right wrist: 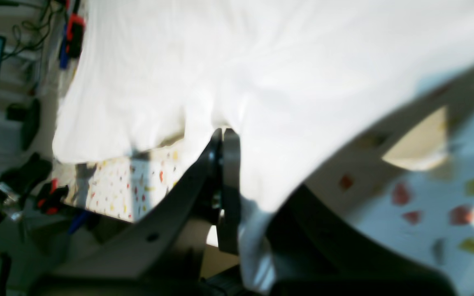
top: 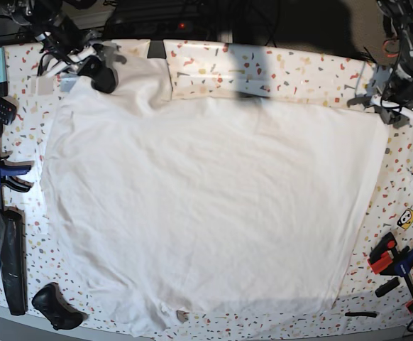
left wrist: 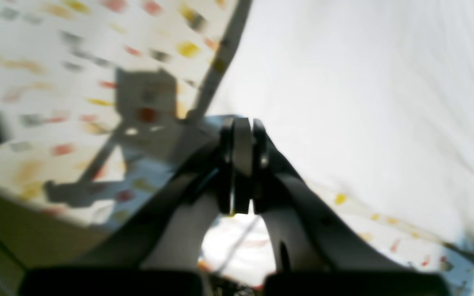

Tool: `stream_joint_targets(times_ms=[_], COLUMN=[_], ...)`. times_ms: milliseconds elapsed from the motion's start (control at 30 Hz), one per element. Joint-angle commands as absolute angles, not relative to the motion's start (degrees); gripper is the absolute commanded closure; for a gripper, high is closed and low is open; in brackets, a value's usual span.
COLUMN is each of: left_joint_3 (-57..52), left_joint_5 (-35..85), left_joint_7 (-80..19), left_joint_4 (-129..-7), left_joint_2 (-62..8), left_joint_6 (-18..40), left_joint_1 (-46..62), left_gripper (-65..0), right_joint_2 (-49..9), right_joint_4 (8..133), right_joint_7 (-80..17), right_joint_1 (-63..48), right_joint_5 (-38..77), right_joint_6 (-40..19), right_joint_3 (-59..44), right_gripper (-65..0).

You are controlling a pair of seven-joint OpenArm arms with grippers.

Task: Fold the T-shirt properly
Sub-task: 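Grasp the shirt's shoulder edges with both grippers, then lift the shoulder edge and pull it over the shirt body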

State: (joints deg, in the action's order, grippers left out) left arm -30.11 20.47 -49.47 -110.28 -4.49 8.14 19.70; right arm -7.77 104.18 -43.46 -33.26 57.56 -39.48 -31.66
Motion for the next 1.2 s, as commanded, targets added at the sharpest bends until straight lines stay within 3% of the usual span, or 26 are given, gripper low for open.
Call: stream_joint_targets(times_ms=[0, 233, 500, 600, 667, 800, 967, 1167], left_joint_3=[-31.0, -33.8, -33.7, -33.7, -33.7, -33.7, -33.7, -33.7], left_joint_5=[20.6, 23.0, 27.1, 27.1, 27.4, 27.1, 27.5, 30.6], left_joint_7=[-48.6, -48.4, -41.3, -42.8, -42.8, -43.7, -53.1, -53.3], left_joint_4=[-111.7, -112.2, -112.2, -112.2, -112.2, -112.2, -112.2, -112.2], left_joint_2=[-5.0, -5.0, -4.9, -4.9, -4.4, -2.7, -0.5, -0.1], left_joint_6=[8.4, 8.4, 8.6, 9.1, 9.1, 9.1, 10.9, 11.6], left_joint_1=[20.6, 23.8, 23.5, 23.9, 23.8, 23.7, 23.7, 23.7], left_gripper=[0.0, 0.0, -0.6, -17.8, -20.7, -20.7, -20.7, -20.7], right_joint_2=[-8.2, -8.1, -8.2, -8.2, -8.2, -8.2, -8.2, -8.2], right_joint_4=[106.1, 107.6, 107.6, 107.6, 107.6, 107.6, 107.6, 107.6], right_joint_7=[-43.3, -51.6, -52.4, -52.4, -52.4, -52.4, -52.8, -53.3], right_joint_1=[-33.5, -33.5, -33.5, -33.5, -33.5, -33.5, -33.5, -33.5], right_joint_5=[59.1, 68.0, 69.2, 69.2, 69.2, 69.2, 69.2, 69.2], right_joint_6=[-40.0, -40.0, -40.0, -40.0, -40.0, -40.0, -40.0, -40.0], right_joint_3=[-32.9, -41.9, -45.3, -45.3, -45.3, -45.3, -45.3, -45.3], right_gripper=[0.0, 0.0, 0.0, 0.0, 0.0, 0.0, 0.0, 0.0])
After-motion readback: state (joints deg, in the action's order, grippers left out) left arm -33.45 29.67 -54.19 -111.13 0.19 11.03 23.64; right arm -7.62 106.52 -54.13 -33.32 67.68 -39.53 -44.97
